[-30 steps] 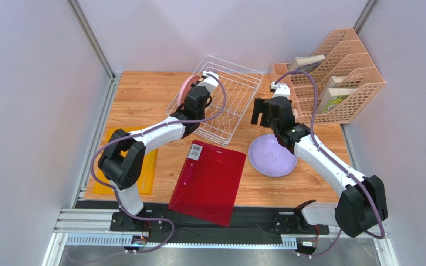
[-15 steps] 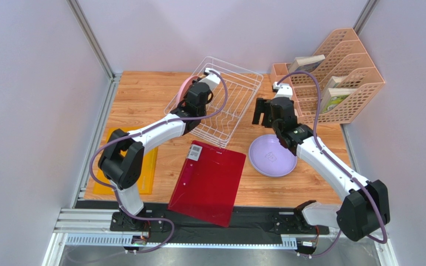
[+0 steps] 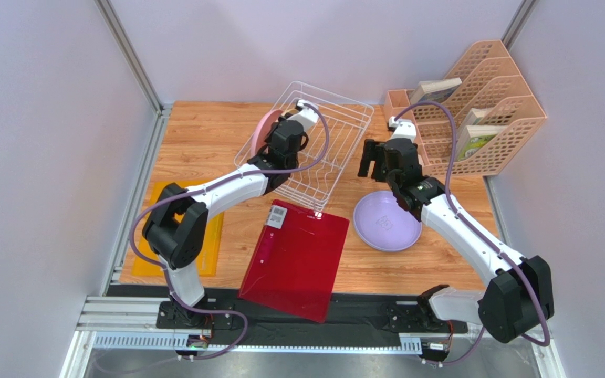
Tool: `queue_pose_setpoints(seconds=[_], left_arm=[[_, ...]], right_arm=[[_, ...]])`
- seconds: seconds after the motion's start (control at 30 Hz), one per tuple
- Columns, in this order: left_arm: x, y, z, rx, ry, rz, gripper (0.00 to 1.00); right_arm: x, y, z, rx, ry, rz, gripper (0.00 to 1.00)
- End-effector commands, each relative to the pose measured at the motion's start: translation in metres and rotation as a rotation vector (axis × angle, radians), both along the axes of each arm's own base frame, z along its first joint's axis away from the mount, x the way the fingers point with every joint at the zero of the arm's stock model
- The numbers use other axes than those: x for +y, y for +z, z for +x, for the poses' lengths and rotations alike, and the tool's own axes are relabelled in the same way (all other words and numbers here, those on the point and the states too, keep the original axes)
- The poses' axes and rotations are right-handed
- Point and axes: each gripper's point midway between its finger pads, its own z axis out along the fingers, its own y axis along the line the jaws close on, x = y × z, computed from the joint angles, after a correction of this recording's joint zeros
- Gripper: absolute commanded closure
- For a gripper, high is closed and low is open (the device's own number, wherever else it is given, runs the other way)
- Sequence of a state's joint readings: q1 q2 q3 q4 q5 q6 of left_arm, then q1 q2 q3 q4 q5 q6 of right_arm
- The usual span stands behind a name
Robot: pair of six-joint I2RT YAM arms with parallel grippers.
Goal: Unload the plates from the dish rack
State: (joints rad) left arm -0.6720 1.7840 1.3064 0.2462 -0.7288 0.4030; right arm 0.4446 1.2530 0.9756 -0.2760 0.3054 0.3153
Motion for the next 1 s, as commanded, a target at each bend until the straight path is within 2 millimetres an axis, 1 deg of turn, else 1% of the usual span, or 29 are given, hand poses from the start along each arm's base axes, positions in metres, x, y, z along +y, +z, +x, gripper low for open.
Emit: queue_pose_setpoints(seconds=[0.0, 0.07, 0.13, 0.17, 0.2, 0.27, 0.3, 0.4, 0.5, 0.57, 0.63, 0.67, 0.7, 0.8, 0.87, 0.97], left_arm=[[-0.034, 0.068, 0.002, -0.196, -0.025, -0.194, 1.00], [-0.040, 0.062, 0.003, -0.187, -0.014, -0.181, 1.00], [-0.051, 0.062, 0.007, -0.181, -0.013, -0.171, 1.00], [-0.054, 0.057, 0.008, -0.163, -0.006, -0.151, 1.00], [-0.063, 0.060, 0.012, -0.165, -0.011, -0.132, 1.00], [-0.070, 0.063, 0.013, -0.168, -0.011, -0.105, 1.00], [-0.076, 0.057, 0.013, -0.159, -0.021, -0.072, 1.00], [-0.078, 0.052, 0.014, -0.150, -0.015, -0.052, 1.00], [-0.080, 0.046, 0.011, -0.135, -0.018, -0.032, 1.00], [-0.077, 0.043, 0.010, -0.139, 0.019, -0.004, 1.00], [-0.076, 0.033, 0.008, -0.129, 0.045, 0.046, 1.00], [-0.071, 0.031, 0.007, -0.136, 0.087, 0.055, 1.00], [-0.068, 0.025, 0.007, -0.129, 0.111, 0.079, 1.00], [-0.058, 0.013, 0.005, -0.133, 0.176, 0.110, 1.00], [-0.050, 0.013, 0.002, -0.162, 0.217, 0.124, 1.00], [-0.046, 0.017, -0.002, -0.189, 0.220, 0.122, 1.00]], right_arm=[[-0.001, 0.010, -0.001, -0.030, -0.013, 0.027, 0.14], [-0.001, 0.010, 0.000, -0.030, -0.015, 0.029, 0.14], [-0.001, 0.009, -0.001, -0.026, -0.015, 0.026, 0.14], [-0.002, 0.009, 0.000, -0.029, -0.020, 0.027, 0.14], [-0.002, 0.008, -0.001, -0.026, -0.019, 0.027, 0.14], [-0.003, 0.008, -0.002, -0.026, -0.024, 0.024, 0.14], [-0.004, 0.007, -0.002, -0.025, -0.027, 0.023, 0.14], [-0.008, 0.005, -0.004, -0.026, -0.045, 0.016, 0.14], [-0.013, 0.005, -0.005, -0.032, -0.070, 0.010, 0.14], [-0.017, 0.003, -0.006, -0.029, -0.097, 0.012, 0.14], [-0.019, 0.000, -0.008, -0.023, -0.110, 0.011, 0.14], [-0.019, 0.000, -0.008, -0.023, -0.115, 0.018, 0.14], [-0.020, -0.001, -0.008, -0.020, -0.118, 0.015, 0.14], [-0.022, -0.002, -0.009, -0.018, -0.128, 0.017, 0.14], [-0.023, -0.003, -0.010, -0.018, -0.129, 0.015, 0.14], [-0.024, -0.002, -0.012, -0.020, -0.135, 0.014, 0.14]])
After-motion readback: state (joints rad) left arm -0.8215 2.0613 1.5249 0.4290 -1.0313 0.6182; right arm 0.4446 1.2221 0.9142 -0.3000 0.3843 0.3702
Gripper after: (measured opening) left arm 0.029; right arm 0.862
